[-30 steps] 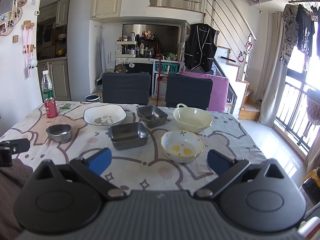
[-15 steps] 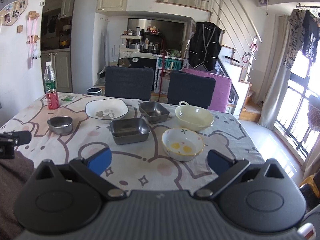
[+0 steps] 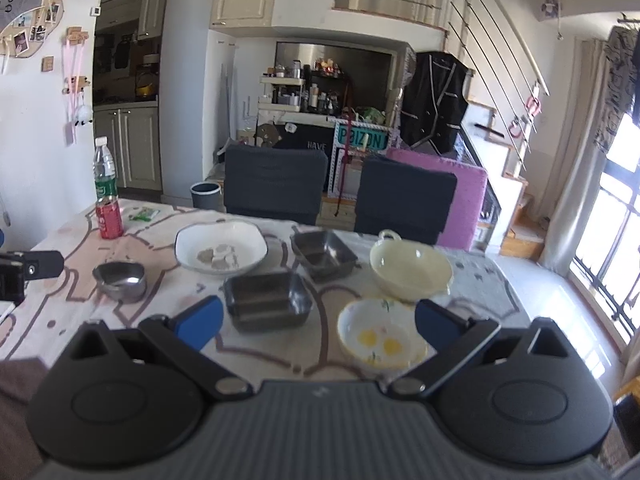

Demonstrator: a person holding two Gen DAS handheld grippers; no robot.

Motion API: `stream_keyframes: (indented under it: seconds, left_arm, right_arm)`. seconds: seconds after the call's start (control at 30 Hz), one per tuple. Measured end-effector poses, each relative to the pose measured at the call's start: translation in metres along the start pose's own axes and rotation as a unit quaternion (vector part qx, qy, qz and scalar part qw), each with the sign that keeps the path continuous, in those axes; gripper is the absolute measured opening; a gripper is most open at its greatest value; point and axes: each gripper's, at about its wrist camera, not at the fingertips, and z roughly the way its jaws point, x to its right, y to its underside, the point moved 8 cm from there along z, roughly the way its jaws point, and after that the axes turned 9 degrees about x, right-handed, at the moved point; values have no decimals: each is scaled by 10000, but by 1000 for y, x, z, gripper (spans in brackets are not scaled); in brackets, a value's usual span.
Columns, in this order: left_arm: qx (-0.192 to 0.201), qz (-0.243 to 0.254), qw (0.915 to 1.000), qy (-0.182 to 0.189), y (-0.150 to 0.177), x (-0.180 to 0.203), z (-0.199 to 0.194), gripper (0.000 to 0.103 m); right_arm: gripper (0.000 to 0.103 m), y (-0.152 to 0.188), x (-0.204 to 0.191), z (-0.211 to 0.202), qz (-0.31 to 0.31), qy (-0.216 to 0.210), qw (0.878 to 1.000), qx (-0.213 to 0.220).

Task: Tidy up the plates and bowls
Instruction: 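Move the left gripper to the white ginkgo plate rim and close while the right gripper grasps the rim too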

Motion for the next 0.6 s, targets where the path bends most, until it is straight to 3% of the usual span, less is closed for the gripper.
stream_keyframes:
  seconds: [0.33, 0.6]
  left_arm:
    - [-6, -292, 9991, -320, -38, -15, 75, 103]
    - [-119, -469, 9972, -564, -50, -28, 141, 103]
  right_arm:
    - [103, -33, 10, 71, -92, -278, 9992, 265]
    - [103, -56, 10, 138, -107, -571, 9978, 316]
